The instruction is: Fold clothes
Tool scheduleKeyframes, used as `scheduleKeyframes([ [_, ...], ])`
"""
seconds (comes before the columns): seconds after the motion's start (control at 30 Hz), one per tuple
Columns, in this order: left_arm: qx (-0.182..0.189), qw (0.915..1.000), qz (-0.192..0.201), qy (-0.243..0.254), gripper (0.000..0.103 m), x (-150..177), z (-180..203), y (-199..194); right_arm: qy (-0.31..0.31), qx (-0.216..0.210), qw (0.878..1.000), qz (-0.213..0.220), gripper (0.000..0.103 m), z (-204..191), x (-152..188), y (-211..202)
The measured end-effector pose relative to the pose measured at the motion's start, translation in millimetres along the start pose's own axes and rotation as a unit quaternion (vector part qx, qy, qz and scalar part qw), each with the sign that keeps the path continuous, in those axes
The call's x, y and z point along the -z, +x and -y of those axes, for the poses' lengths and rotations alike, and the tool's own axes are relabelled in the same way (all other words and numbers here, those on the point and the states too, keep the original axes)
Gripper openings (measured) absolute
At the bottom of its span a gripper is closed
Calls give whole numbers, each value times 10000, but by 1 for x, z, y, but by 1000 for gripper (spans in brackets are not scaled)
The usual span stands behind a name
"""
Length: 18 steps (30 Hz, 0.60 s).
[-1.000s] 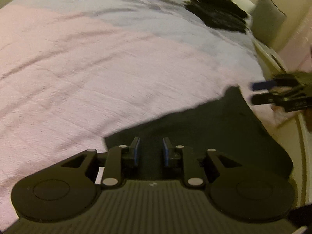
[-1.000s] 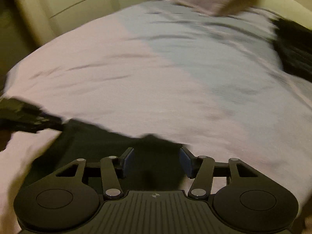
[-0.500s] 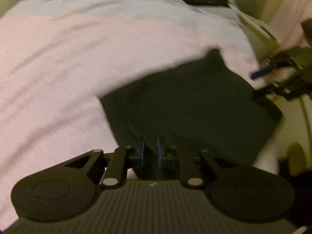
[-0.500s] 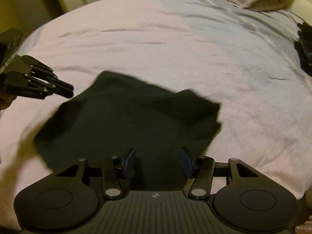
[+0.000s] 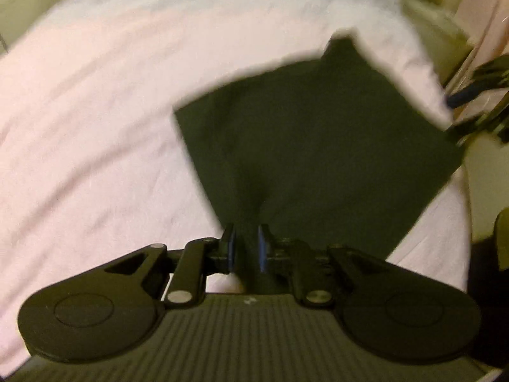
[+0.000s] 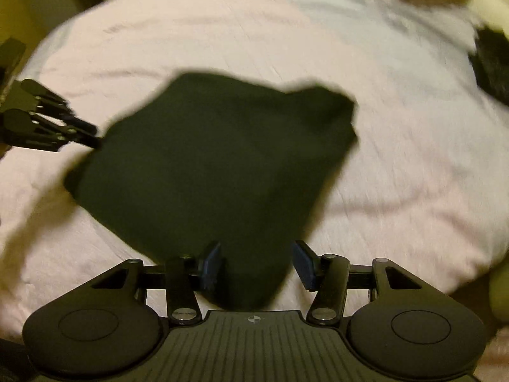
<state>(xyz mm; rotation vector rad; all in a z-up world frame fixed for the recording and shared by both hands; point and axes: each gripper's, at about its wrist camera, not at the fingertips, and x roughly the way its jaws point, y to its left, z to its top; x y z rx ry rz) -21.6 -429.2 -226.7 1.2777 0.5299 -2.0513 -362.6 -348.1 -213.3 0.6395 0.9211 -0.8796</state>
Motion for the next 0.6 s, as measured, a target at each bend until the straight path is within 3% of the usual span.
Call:
scheduleKeyframes([
  [0.07,37,9999,-129,101,13,3,10,9,-179,-158,9996,150,54,-12,4,1],
  [0.23,114,9984,-444,343,11,12,36,30,-155,-455,9978,-457,54,-8,30,43],
  [0.33,-90,9986,-492,151,7,22,33,25,-379,-448,9965,-601,54,-4,39,40],
  [0.43,-409,9977,-539,37,8,21,37,17,-192,-354,9973,-618,54,6,41,34],
  [0.5,-676,9957,-630,-90,16,21,39,14,-69,-148,9982,-570,54,9,41,27],
  [0.57,-843,9937,-689,-246,30,20,43,6,14,82,9983,-571,57,7,39,21],
  [0.6,-804,9941,-661,-317,31,20,44,0,53,201,9981,-576,63,5,37,17],
])
